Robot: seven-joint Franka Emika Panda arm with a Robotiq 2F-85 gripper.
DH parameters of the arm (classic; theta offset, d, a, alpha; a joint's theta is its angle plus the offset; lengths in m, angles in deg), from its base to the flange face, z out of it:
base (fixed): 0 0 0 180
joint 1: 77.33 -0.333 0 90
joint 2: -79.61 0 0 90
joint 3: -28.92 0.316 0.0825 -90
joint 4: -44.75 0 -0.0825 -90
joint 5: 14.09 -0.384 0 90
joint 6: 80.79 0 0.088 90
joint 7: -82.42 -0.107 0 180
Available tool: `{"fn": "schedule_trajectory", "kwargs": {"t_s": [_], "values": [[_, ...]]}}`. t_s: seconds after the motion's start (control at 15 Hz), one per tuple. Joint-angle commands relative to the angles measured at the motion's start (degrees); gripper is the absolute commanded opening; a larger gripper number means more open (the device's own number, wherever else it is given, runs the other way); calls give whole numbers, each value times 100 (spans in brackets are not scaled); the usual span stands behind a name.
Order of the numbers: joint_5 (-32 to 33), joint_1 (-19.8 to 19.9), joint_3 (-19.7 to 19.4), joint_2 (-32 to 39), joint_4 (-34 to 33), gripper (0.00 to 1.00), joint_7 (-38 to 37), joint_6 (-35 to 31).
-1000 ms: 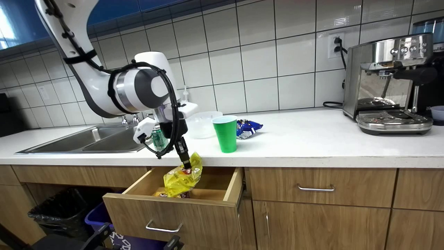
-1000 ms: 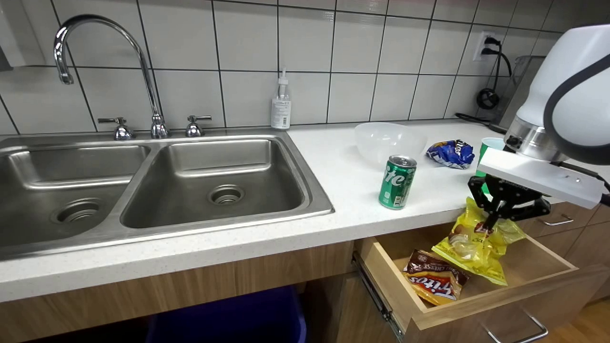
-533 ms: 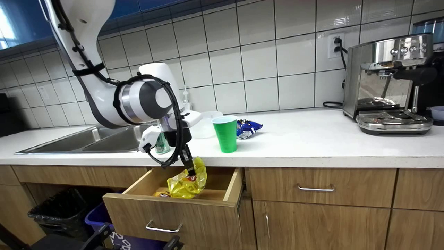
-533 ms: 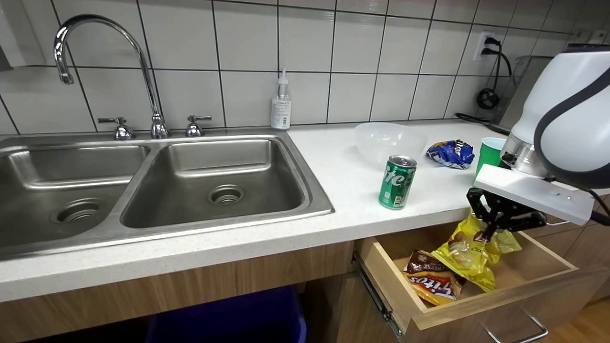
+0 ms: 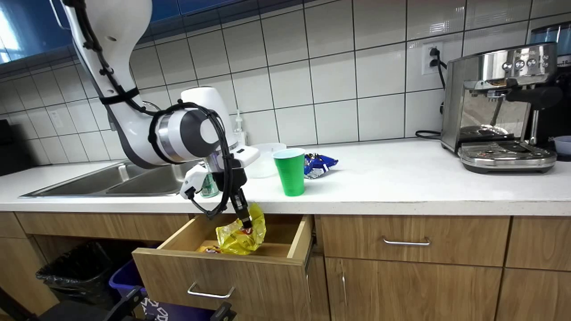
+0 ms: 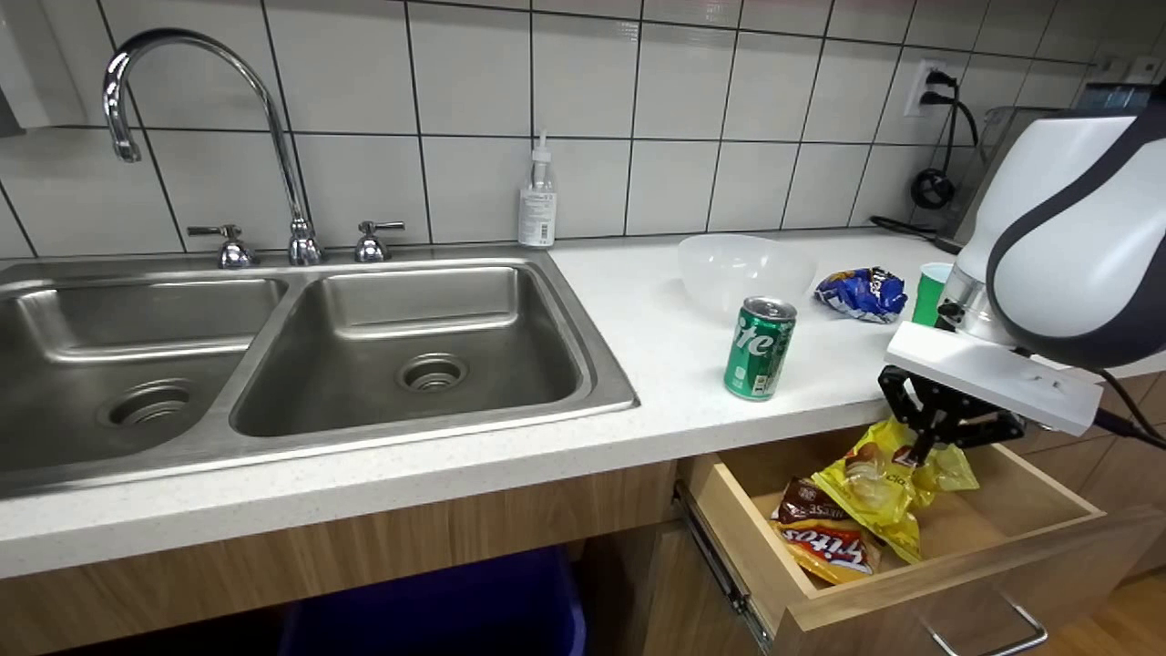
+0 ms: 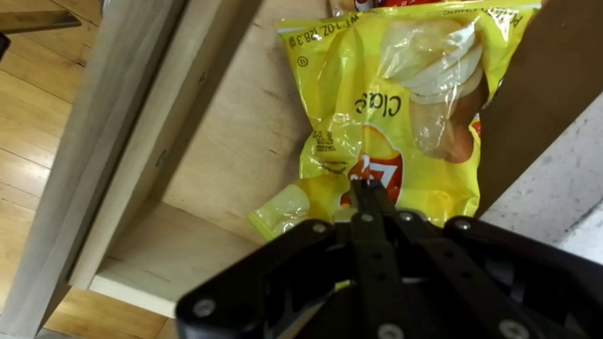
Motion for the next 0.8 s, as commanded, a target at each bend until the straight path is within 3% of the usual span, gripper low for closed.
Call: {"fn": "schedule_trajectory", "kwargs": {"t_s": [0.0, 0.07, 0.13, 0.27, 0.73], "values": [[-195, -168, -89, 92, -147, 0, -4, 14], [-207, -210, -119, 87, -157, 0, -23, 38], [-217, -250, -153, 91, -175, 26, -47, 63], [-238, -304, -207, 72, -186, 32, -60, 77], [-267, -331, -274, -80, -207, 84, -50, 151]]}}
